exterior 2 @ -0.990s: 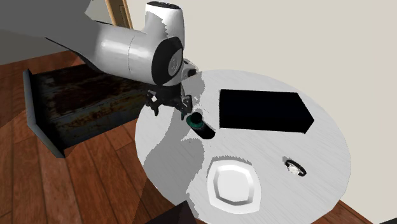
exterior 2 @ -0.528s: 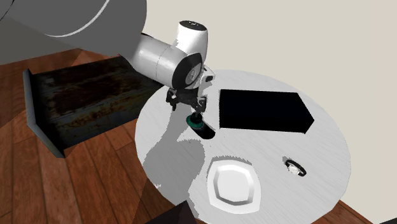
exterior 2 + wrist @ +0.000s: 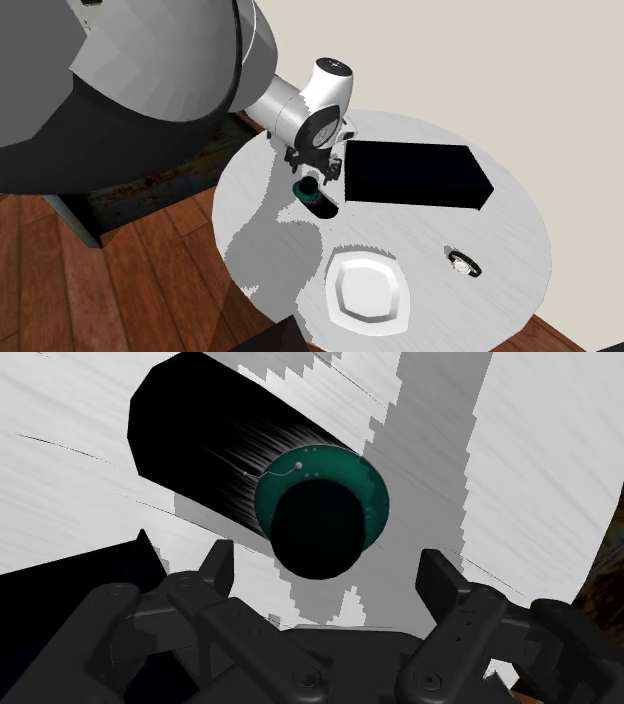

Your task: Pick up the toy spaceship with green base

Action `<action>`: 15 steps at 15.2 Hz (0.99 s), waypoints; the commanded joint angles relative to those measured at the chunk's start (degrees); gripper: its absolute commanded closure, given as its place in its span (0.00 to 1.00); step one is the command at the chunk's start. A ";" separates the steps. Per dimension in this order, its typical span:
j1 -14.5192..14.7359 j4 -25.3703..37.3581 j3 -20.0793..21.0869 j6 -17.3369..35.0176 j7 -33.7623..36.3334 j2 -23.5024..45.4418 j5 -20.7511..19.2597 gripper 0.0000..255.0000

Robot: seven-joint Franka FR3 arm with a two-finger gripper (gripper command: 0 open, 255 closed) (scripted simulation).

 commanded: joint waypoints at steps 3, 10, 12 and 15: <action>-0.82 0.28 1.13 1.87 -1.34 2.21 1.61 0.00; -1.02 0.19 1.55 2.63 -1.80 2.91 2.15 1.00; -1.01 0.09 1.55 2.66 -1.82 2.85 2.16 1.00; -0.99 0.04 1.56 2.72 -1.83 2.85 2.18 1.00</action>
